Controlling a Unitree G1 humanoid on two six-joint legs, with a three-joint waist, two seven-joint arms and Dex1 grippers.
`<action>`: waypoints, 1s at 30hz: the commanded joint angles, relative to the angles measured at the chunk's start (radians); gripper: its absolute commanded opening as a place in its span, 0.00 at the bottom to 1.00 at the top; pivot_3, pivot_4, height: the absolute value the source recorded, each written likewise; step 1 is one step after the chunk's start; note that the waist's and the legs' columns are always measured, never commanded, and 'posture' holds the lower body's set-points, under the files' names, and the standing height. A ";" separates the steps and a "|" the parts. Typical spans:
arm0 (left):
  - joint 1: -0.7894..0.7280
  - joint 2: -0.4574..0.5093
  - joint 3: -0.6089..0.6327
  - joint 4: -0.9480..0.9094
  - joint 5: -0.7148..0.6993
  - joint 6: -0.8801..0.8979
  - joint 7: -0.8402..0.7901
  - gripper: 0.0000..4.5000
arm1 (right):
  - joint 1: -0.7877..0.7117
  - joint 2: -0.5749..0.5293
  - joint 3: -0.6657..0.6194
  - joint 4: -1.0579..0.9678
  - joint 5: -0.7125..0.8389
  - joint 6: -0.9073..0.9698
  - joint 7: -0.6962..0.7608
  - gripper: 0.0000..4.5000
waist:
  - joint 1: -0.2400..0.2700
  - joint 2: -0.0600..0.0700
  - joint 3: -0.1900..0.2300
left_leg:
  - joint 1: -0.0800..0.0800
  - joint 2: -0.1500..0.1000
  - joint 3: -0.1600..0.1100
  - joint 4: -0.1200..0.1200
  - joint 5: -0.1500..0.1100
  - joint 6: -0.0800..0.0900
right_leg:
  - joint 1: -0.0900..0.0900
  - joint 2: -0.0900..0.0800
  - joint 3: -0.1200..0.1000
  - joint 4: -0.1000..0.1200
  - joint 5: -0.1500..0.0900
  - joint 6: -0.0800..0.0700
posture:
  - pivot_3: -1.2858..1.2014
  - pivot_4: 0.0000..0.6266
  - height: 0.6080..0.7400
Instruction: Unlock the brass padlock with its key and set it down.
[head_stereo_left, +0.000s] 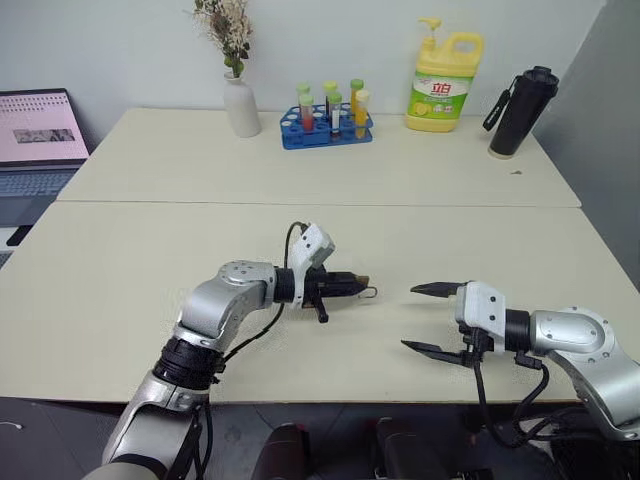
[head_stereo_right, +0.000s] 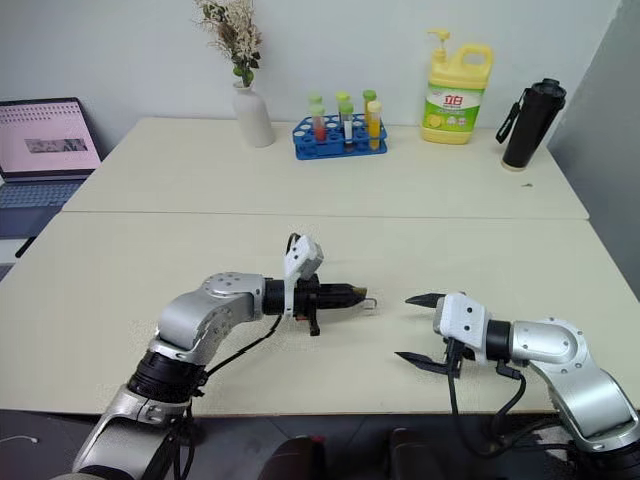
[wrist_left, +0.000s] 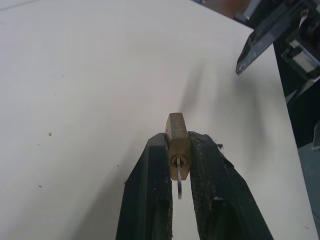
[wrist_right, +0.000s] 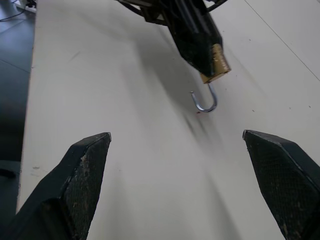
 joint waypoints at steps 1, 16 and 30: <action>-0.022 -0.018 -0.001 0.009 0.018 -0.026 0.011 0.04 | -0.012 0.007 -0.014 -0.040 0.004 0.017 -0.029 1.00 | 0.000 0.000 0.000 | 0.000 0.000 0.000 0.000 0.000 0.000 | 0.000 0.000 0.000 0.000 0.000 0.000 | 0.52 0.24 1.00; -0.099 -0.086 -0.002 0.182 0.074 -0.056 0.025 0.12 | -0.026 0.064 -0.020 -0.042 0.033 0.044 -0.084 1.00 | -0.001 0.000 0.000 | 0.000 0.000 0.000 0.000 0.000 0.000 | 0.000 0.000 0.000 0.000 0.000 0.000 | 0.52 0.24 1.00; -0.174 -0.037 0.057 0.261 0.158 -0.284 -0.012 0.78 | -0.040 0.053 -0.025 -0.028 0.032 0.041 -0.071 1.00 | -0.001 0.000 0.000 | 0.000 0.000 0.000 0.000 0.000 0.000 | 0.000 0.000 0.000 0.000 0.000 0.000 | 0.52 0.24 1.00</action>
